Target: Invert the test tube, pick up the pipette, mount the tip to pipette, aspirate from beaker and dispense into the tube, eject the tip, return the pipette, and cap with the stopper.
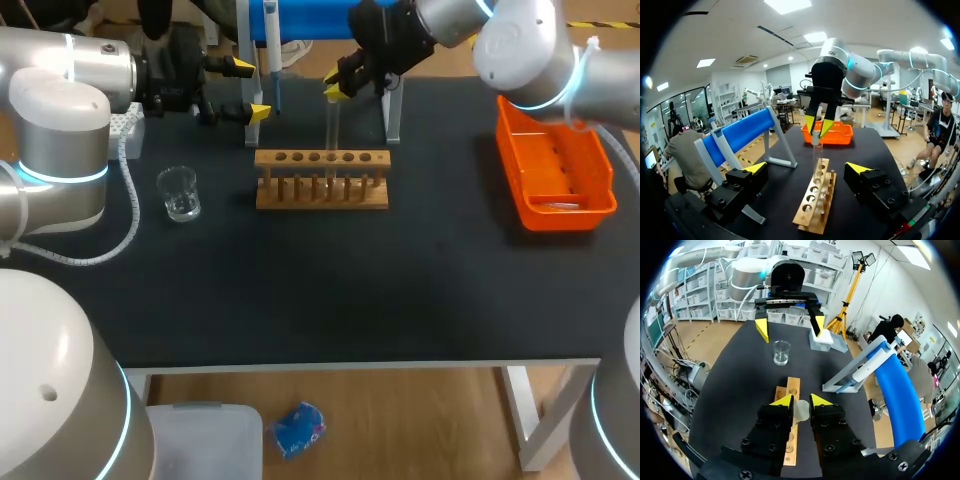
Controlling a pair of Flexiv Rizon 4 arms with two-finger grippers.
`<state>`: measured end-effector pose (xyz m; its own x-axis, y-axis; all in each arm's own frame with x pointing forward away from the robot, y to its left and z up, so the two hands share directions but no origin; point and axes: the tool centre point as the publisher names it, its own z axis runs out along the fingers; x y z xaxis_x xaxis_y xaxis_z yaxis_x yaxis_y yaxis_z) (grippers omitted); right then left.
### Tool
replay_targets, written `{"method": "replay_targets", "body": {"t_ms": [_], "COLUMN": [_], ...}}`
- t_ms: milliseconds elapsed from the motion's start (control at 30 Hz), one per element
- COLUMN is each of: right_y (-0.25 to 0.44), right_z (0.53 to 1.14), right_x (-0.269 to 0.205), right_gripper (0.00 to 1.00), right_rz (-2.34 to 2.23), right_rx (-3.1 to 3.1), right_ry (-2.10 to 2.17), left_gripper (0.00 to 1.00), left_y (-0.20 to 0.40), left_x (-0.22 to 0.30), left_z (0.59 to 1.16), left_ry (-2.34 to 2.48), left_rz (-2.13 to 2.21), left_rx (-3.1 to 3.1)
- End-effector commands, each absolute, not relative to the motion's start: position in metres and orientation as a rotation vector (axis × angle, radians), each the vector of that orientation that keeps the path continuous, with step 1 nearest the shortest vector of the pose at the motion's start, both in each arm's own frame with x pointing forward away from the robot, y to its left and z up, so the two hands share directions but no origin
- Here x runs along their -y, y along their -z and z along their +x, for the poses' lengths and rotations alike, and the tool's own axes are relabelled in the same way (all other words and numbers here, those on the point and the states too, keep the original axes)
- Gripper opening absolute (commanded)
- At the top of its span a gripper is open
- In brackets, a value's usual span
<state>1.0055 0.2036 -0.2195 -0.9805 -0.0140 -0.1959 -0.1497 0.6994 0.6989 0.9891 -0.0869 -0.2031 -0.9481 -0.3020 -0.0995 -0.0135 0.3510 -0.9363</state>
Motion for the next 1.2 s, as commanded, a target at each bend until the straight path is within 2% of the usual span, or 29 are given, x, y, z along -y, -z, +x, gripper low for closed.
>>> {"method": "replay_targets", "body": {"t_ms": [33, 1200], "right_y": [0.221, 0.235], "right_z": [1.006, 1.007], "right_x": [-0.203, -0.207], "right_gripper": [0.0, 0.0], "right_rz": [-0.133, -0.116], "right_rx": [-2.736, -2.793], "right_ry": [-1.147, -1.111], "left_gripper": [1.0, 1.0], "left_y": [0.203, 0.203], "left_x": [0.087, 0.087], "left_z": [0.99, 0.99], "left_ry": [1.632, 1.632], "left_rz": [-0.281, -0.281], "left_rx": [-2.363, -2.363]}}
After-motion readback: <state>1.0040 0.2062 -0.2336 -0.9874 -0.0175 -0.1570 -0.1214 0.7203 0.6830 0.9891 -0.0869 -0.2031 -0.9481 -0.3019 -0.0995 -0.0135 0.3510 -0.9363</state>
